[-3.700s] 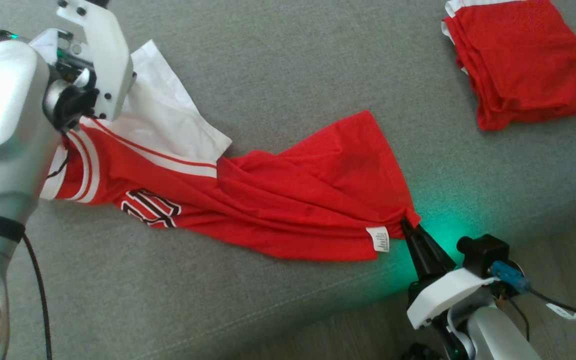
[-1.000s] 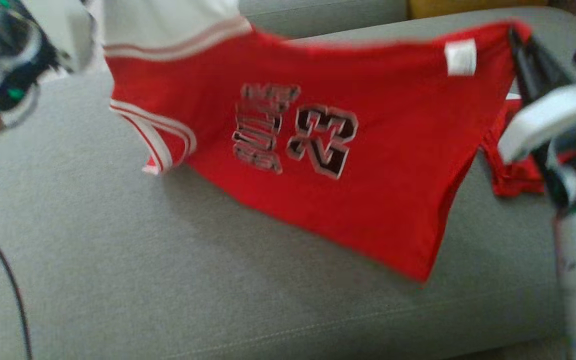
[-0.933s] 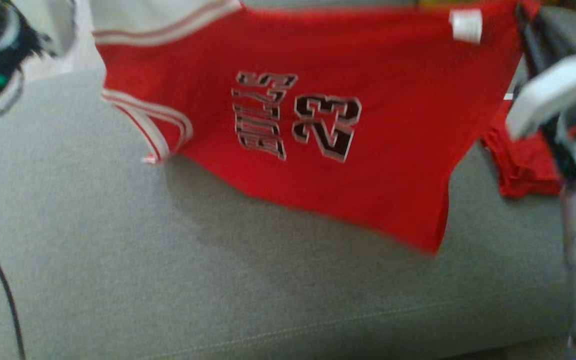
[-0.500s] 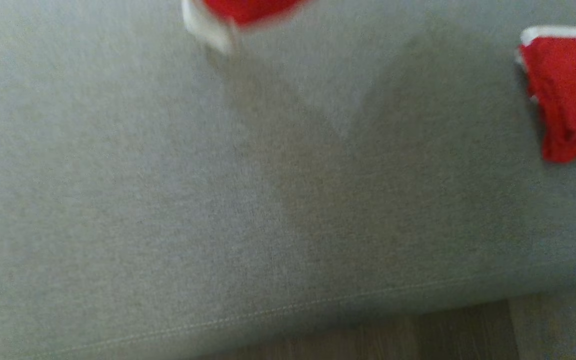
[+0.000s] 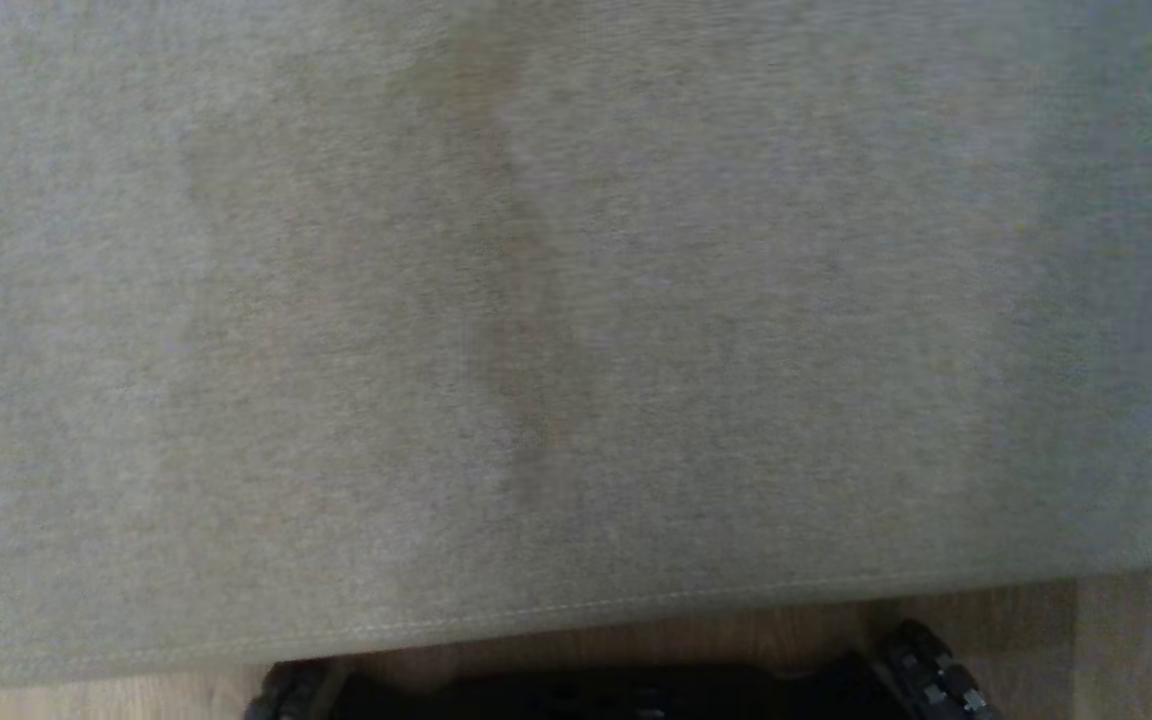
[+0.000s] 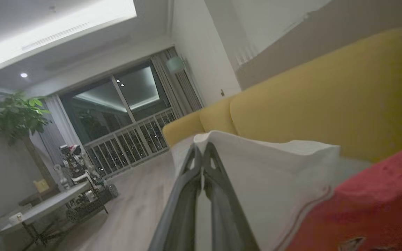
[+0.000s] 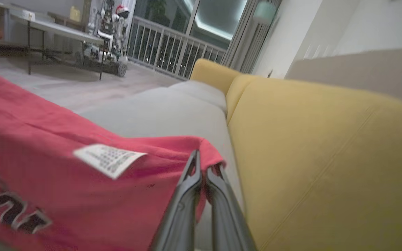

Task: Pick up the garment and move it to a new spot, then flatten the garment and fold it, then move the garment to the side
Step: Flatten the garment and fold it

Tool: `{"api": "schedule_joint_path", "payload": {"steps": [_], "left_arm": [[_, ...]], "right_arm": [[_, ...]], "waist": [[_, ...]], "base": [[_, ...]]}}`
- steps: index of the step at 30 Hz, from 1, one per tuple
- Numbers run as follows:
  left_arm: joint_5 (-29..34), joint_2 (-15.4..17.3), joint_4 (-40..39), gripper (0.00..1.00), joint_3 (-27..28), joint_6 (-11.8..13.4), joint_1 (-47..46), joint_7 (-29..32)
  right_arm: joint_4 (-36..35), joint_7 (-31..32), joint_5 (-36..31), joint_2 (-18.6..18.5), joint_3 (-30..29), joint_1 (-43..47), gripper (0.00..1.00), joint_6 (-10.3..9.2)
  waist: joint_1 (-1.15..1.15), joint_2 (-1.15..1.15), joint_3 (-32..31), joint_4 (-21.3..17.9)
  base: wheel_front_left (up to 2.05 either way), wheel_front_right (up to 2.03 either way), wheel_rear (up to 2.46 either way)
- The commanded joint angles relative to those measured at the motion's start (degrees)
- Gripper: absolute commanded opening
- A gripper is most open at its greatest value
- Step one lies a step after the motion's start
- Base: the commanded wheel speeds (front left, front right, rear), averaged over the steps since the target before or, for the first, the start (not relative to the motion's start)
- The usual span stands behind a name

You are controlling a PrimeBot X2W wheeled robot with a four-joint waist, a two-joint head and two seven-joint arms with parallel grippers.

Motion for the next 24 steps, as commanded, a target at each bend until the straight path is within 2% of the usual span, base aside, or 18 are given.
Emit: {"api": "schedule_joint_path", "payload": {"steps": [1,8,13,16,20,21,24], "left_arm": [[0.7,2.6,-3.7,0.0,4.6,-1.1,0.1,-0.1],[0.0,2.5,-9.8,0.0,11.3,-6.5,22.8,-0.1],[-3.6,3.2,-11.2,0.0,12.3,-8.6,40.3,-0.1],[-6.4,3.8,-11.7,0.0,12.1,-8.5,50.2,-0.1],[-10.0,4.2,-12.3,0.0,12.0,-6.3,61.8,1.6],[-10.0,4.2,-12.3,0.0,12.0,-6.3,61.8,1.6],[-13.1,3.5,-12.4,0.0,12.4,-4.0,68.8,2.8]], "right_arm": [[-1.8,-0.3,0.6,1.1,0.1,1.1,0.0,-0.03],[0.0,0.0,8.2,0.1,1.9,14.0,0.0,-0.03],[-0.9,5.3,16.0,-1.8,4.8,25.3,0.0,-0.03],[-3.5,9.7,20.2,-2.8,6.3,32.8,0.0,-0.03],[-9.9,14.6,24.5,-3.7,6.5,43.3,0.0,-0.03],[-9.9,14.6,24.5,-3.7,6.5,43.3,0.0,-0.03],[-15.9,17.1,26.5,-3.7,5.7,51.0,0.0,-0.03]], "waist": [[-0.02,0.0,-0.1,1.9],[-0.02,0.0,-7.4,2.0],[-0.02,0.0,-13.6,1.6],[-0.02,0.0,-17.1,1.2],[-0.02,0.0,-21.1,1.0],[-0.02,0.0,-21.1,1.0],[-0.02,0.0,-23.9,1.0]], "base": [[0.0,0.0,0.0],[0.0,0.0,0.0],[0.0,0.0,0.0],[0.0,0.0,0.0],[0.0,0.0,0.0],[0.0,0.0,0.0],[0.0,0.0,0.0]]}}
